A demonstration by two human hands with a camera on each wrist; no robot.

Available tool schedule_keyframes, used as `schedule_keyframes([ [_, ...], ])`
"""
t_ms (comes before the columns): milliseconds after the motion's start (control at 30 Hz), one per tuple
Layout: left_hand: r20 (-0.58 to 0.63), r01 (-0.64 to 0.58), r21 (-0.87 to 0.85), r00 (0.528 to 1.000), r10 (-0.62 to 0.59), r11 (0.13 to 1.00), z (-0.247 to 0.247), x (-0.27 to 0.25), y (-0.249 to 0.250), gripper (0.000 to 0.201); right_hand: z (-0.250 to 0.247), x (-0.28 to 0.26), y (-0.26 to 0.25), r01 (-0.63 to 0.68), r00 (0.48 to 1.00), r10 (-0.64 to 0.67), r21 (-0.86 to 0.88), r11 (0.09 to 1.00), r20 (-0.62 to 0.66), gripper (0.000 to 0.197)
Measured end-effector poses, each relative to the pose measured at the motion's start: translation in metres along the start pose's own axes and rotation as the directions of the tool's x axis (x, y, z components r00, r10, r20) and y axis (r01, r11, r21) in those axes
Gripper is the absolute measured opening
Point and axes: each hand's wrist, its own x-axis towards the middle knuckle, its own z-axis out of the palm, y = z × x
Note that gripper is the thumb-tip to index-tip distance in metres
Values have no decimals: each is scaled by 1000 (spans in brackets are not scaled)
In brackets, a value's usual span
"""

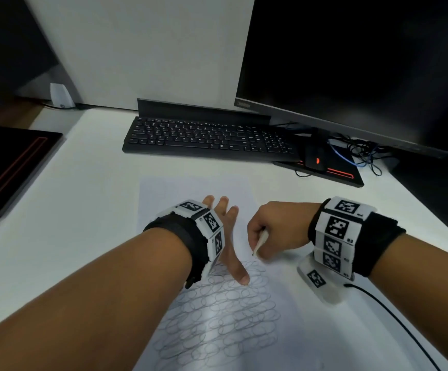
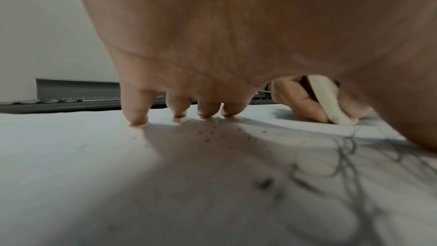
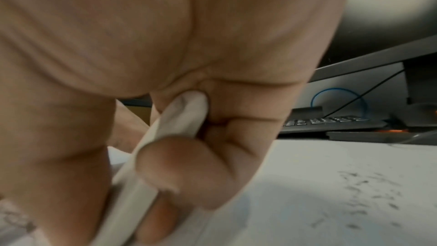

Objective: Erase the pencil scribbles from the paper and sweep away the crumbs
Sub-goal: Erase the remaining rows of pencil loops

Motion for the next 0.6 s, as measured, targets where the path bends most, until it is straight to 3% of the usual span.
schedule_keyframes([
  [133, -56, -33, -26, 998, 31, 999, -6, -11, -8, 132, 2, -1, -7, -31, 1000, 31, -54, 998, -2, 6],
  [300, -60, 74, -55, 995, -78, 996, -6, -45, -71, 138, -2, 0, -10, -56, 998, 60, -110, 992, 30, 5],
  [433, 42, 179, 1, 983, -179, 984, 18, -69, -108, 140, -11, -2, -15, -92, 990, 114, -232, 968, 80, 29],
  [500, 61, 180, 11, 982, -180, 984, 26, -73, -114, 137, -20, -6, -25, -141, 985, 164, -310, 940, 48, 42],
  [567, 68, 172, -17, 983, -171, 985, 29, -71, -117, 138, -27, -10, -41, -145, 989, 134, -198, 969, -67, 49],
  [600, 64, 172, -29, 983, -170, 985, 30, -70, -117, 139, -26, -10, -53, -100, 985, 99, -1, 995, -140, 49],
])
